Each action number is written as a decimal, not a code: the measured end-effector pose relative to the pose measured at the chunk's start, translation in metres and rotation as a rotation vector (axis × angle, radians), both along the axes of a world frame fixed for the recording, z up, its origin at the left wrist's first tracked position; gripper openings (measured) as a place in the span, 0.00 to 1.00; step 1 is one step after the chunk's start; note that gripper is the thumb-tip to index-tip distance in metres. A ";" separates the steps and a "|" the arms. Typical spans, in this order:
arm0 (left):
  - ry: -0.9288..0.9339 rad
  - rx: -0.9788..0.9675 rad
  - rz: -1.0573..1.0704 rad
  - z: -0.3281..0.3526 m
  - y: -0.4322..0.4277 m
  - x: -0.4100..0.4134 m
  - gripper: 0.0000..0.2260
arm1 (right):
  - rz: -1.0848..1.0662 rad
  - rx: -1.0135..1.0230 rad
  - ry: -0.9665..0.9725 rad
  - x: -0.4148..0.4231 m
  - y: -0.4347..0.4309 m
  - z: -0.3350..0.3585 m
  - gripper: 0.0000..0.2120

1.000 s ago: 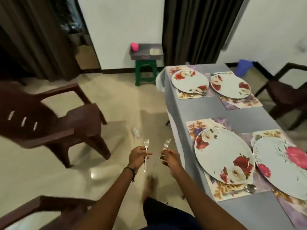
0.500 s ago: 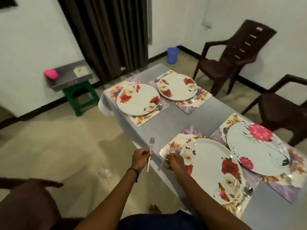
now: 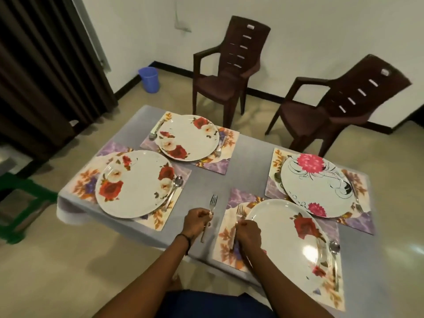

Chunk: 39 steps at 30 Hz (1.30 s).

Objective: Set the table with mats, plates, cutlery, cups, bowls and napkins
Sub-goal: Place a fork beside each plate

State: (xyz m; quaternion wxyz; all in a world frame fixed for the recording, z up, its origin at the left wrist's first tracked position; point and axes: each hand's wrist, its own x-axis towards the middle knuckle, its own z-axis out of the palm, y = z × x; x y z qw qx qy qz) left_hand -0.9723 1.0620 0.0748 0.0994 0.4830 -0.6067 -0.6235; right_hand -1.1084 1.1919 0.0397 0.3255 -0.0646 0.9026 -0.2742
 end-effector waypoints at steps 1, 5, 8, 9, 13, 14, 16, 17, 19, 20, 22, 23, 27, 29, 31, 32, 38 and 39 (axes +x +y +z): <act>0.004 0.004 -0.027 0.001 -0.011 -0.002 0.02 | -0.025 0.001 0.025 -0.006 -0.004 -0.017 0.15; -0.009 0.002 -0.120 -0.005 -0.046 -0.004 0.02 | -0.107 0.102 0.158 0.000 -0.025 0.013 0.17; -0.046 0.005 -0.159 -0.013 -0.058 -0.001 0.02 | -0.086 0.215 0.218 0.004 -0.034 0.029 0.16; -0.050 0.008 -0.174 -0.014 -0.063 -0.003 0.02 | -0.068 0.253 0.225 0.004 -0.038 0.032 0.15; -0.061 0.015 -0.203 -0.016 -0.072 -0.014 0.02 | 0.034 0.363 0.277 -0.004 -0.045 0.032 0.12; -0.064 0.022 -0.205 -0.016 -0.072 -0.016 0.02 | 0.065 0.385 0.287 -0.006 -0.045 0.030 0.12; -0.075 0.036 -0.220 -0.016 -0.071 -0.020 0.02 | 0.125 0.412 0.303 -0.008 -0.046 0.030 0.11; -0.078 0.039 -0.229 -0.014 -0.071 -0.023 0.03 | 0.147 0.422 0.305 -0.007 -0.047 0.031 0.11; -0.075 0.043 -0.239 -0.013 -0.071 -0.031 0.03 | 0.174 0.432 0.315 -0.011 -0.047 0.031 0.09; -0.073 0.045 -0.238 -0.012 -0.070 -0.034 0.02 | 0.187 0.439 0.325 -0.013 -0.046 0.030 0.09; -0.073 0.053 -0.235 -0.009 -0.068 -0.040 0.02 | 0.190 0.445 0.336 -0.014 -0.043 0.029 0.08; -0.076 0.056 -0.235 -0.008 -0.067 -0.041 0.03 | 0.177 0.436 0.334 -0.013 -0.042 0.030 0.08; -0.088 0.051 -0.244 -0.015 -0.065 -0.044 0.02 | 0.075 0.364 0.311 -0.015 -0.036 0.030 0.10; -0.094 0.062 -0.233 -0.017 -0.061 -0.042 0.02 | 0.045 0.276 0.276 -0.013 -0.034 0.028 0.10; -0.088 0.049 -0.232 -0.010 -0.057 -0.040 0.02 | 0.014 0.142 0.194 -0.011 -0.036 0.026 0.10; -0.082 0.043 -0.231 -0.008 -0.055 -0.039 0.03 | -0.010 0.055 0.128 -0.009 -0.038 0.026 0.09; -0.056 0.015 -0.141 0.004 -0.065 -0.014 0.08 | -0.131 -0.420 -0.421 0.012 -0.085 0.054 0.05; -0.046 0.008 -0.112 0.009 -0.067 -0.005 0.07 | -0.100 -0.450 -0.453 0.018 -0.095 0.056 0.05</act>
